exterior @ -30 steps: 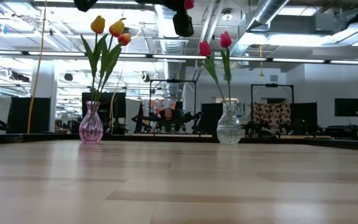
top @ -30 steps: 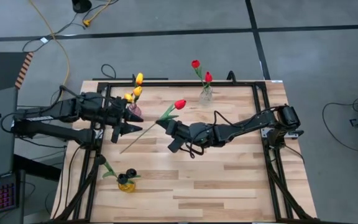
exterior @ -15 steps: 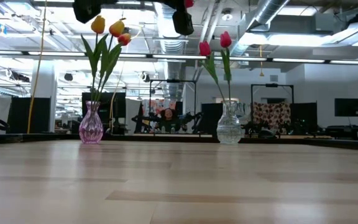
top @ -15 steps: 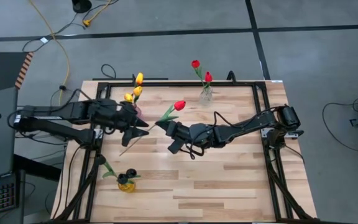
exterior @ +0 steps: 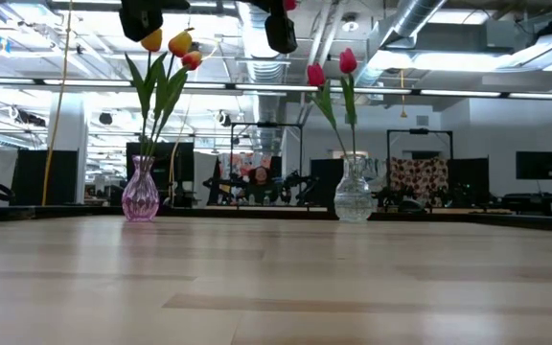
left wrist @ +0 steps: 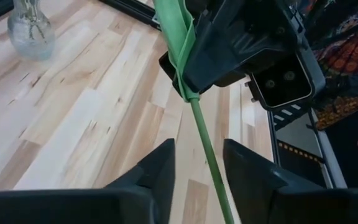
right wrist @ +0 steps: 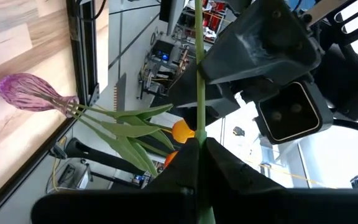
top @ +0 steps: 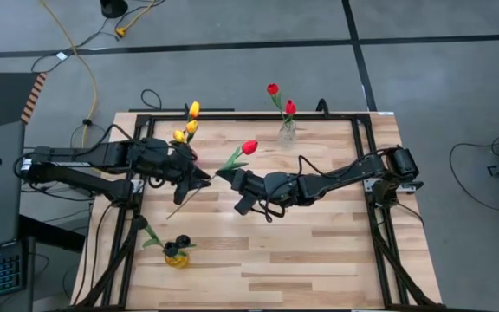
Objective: Sort flowers into vase by color
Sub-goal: Put the red tulip into the transparent vase
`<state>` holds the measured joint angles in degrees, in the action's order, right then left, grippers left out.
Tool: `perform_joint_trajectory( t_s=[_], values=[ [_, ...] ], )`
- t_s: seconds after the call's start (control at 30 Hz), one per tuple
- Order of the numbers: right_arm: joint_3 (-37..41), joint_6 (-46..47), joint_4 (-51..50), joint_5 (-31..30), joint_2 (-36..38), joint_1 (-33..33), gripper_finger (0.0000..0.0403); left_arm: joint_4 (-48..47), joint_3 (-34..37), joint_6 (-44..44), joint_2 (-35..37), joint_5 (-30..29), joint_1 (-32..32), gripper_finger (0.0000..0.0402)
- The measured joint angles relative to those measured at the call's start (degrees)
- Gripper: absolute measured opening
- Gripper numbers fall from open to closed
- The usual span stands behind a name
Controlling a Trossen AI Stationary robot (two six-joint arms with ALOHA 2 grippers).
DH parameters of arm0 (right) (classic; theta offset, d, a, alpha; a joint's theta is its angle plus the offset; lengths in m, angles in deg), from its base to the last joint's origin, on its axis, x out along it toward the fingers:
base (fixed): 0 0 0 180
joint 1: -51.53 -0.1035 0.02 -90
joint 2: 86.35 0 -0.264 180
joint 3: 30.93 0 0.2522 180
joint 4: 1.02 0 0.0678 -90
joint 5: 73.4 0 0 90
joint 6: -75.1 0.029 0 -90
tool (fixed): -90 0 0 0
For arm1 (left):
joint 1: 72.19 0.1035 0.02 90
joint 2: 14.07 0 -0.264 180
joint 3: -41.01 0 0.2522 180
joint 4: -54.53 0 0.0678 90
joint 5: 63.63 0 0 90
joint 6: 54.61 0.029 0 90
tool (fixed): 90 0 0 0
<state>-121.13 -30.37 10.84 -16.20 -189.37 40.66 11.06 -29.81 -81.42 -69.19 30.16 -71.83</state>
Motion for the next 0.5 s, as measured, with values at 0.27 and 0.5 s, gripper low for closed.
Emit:
perform_joint_trajectory(
  t_s=[0.27, 0.5],
  values=[
    [0.0, 0.0, 0.09, 0.0, 0.0, 0.02, 0.0046, 0.02, 0.0, 1.76, 0.0, 0.15, 0.02, 0.0038],
    [0.0, 7.43, 0.15, -0.02, 0.0, 0.01, 0.0064, -0.05, 0.04, 2.07, 0.02, 0.06, 0.02, 0.0005]
  ],
)
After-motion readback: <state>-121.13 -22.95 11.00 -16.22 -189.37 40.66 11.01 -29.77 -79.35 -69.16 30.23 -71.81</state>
